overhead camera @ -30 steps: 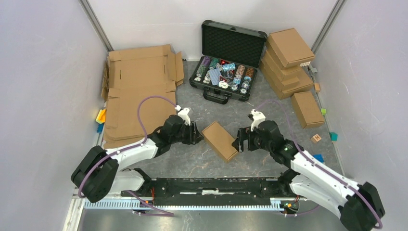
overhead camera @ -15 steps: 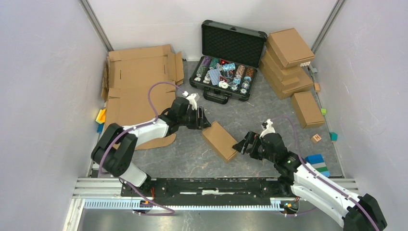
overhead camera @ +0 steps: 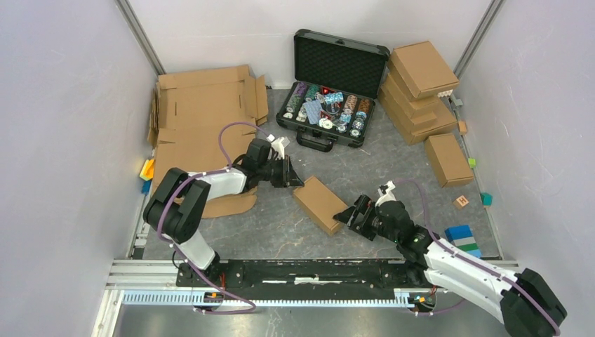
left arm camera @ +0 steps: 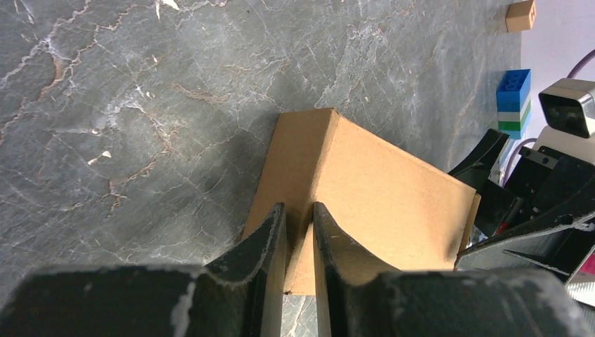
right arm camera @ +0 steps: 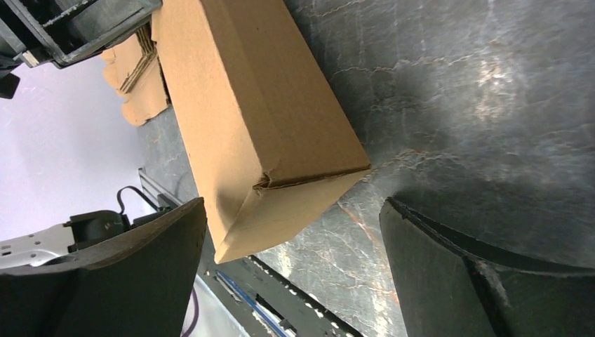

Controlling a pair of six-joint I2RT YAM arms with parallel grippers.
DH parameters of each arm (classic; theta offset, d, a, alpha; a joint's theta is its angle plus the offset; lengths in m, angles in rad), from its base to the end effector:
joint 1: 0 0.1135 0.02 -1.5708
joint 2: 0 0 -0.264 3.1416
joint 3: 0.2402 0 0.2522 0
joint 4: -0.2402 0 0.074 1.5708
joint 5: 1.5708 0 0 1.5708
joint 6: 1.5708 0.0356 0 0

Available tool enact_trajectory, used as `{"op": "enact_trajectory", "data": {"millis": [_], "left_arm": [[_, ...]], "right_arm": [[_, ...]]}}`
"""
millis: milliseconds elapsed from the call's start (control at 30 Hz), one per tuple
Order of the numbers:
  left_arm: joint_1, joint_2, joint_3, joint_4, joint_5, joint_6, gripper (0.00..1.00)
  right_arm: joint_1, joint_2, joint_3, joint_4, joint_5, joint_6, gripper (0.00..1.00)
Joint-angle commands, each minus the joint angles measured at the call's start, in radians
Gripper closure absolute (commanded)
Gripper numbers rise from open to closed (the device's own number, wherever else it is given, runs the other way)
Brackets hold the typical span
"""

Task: Fold the paper box

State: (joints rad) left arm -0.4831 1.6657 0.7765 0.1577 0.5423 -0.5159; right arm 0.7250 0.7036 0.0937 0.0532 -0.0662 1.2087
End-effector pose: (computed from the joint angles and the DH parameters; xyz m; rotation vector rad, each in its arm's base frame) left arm 0.2781 -0.1666 0.1541 0.2609 2.4286 -1.1095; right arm 0.1083 0.0991 0.1353 0.5268 2.3179 1.1313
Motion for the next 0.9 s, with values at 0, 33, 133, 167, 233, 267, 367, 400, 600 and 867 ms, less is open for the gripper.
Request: {"op": "enact_trajectory", "data": {"millis": [0, 33, 133, 167, 233, 267, 367, 400, 600, 867], "left_arm": [[0.010, 0.029, -0.003, -0.031, -0.014, 0.010, 0.76], [0.011, 0.030, -0.003, -0.035, -0.018, 0.012, 0.76], [0.012, 0.032, 0.000, -0.050, -0.028, 0.020, 0.76], [0.012, 0.030, 0.000, -0.048, -0.024, 0.021, 0.76], [0.012, 0.026, -0.005, -0.040, -0.021, 0.017, 0.76], [0.012, 0.026, -0.006, -0.041, -0.025, 0.017, 0.76], [0.012, 0.030, 0.000, -0.061, -0.037, 0.025, 0.76], [0.012, 0.033, 0.001, -0.066, -0.041, 0.028, 0.76], [0.012, 0.029, -0.006, -0.072, -0.050, 0.030, 0.77], [0.012, -0.101, -0.107, 0.118, -0.005, -0.028, 0.43]], "right_arm": [[0.030, 0.049, -0.012, 0.123, 0.022, 0.065, 0.02], [0.036, 0.056, -0.014, 0.134, 0.024, 0.076, 0.02], [0.061, 0.055, -0.016, 0.147, 0.056, 0.112, 0.02], [0.066, 0.052, -0.020, 0.154, 0.060, 0.123, 0.06], [0.070, 0.045, -0.034, 0.180, 0.091, 0.146, 0.13], [0.073, 0.046, -0.041, 0.199, 0.098, 0.164, 0.17], [0.077, 0.078, -0.061, 0.279, 0.103, 0.199, 0.22], [0.078, 0.090, -0.054, 0.284, 0.106, 0.196, 0.22], [0.077, 0.097, -0.036, 0.280, 0.151, 0.203, 0.31], [0.075, 0.019, -0.004, 0.155, 0.265, 0.193, 0.44]]}}
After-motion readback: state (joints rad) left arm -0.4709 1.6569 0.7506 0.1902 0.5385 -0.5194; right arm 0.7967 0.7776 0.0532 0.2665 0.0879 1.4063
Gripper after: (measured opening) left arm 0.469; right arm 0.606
